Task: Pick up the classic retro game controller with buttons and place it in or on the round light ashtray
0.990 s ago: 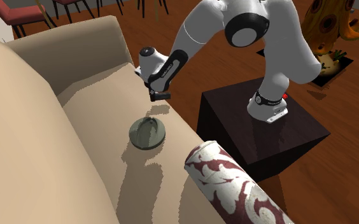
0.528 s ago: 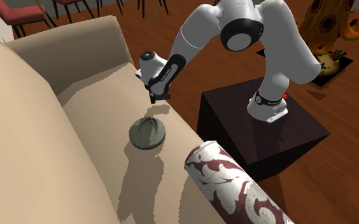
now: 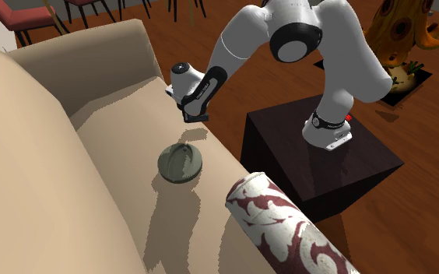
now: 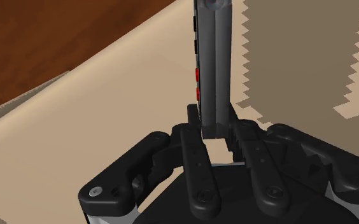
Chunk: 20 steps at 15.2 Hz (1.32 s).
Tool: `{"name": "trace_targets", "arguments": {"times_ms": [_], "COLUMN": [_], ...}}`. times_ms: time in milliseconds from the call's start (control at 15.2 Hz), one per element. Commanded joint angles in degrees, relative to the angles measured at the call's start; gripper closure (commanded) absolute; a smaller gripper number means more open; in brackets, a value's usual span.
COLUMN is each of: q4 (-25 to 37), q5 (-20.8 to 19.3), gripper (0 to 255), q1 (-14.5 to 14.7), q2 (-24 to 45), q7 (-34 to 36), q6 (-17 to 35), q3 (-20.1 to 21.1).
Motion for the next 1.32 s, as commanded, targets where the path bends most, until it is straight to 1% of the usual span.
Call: {"name": "trace_targets", "arguments": {"times_ms": [0,330,1254], "q4": [-0.01,0.0,-2.52], "q5": [0.0,0.01,-3.49], "gripper": [255,255,255], "q1": [0.02,0.0,3.7], "q2": [0.01,0.01,-8.74], "q7": [0.01,-0.01,1.21], "q6": [-0.01,0.0,-6.41], "q3": [0.02,0.03,-4.64]}}
